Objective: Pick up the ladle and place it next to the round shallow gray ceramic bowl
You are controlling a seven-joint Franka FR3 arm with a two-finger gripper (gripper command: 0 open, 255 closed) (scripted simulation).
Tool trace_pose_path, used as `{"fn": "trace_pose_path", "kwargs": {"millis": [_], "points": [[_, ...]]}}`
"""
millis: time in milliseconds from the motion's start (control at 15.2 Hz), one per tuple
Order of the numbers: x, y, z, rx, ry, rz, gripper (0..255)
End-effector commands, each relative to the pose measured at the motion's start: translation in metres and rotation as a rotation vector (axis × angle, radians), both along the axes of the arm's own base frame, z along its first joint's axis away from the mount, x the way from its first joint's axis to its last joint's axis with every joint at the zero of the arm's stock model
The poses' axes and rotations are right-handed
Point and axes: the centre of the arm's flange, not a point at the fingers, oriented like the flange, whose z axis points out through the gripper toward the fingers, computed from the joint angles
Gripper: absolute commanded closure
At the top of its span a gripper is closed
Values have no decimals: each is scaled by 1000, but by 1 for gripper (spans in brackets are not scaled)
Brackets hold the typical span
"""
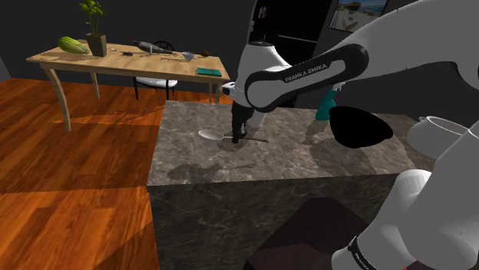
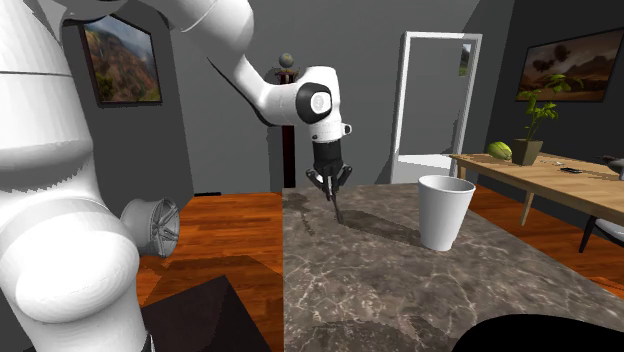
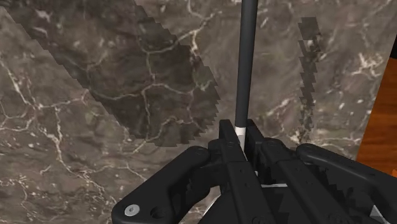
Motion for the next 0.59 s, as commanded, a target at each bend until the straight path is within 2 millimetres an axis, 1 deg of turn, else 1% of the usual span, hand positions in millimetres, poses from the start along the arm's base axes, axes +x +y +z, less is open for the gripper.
{"fn": "trace_pose_path", "kwargs": {"millis": [0, 528], "points": [[0, 0, 11, 0, 0, 0, 255], [0, 0, 53, 0, 0, 0, 255]]}}
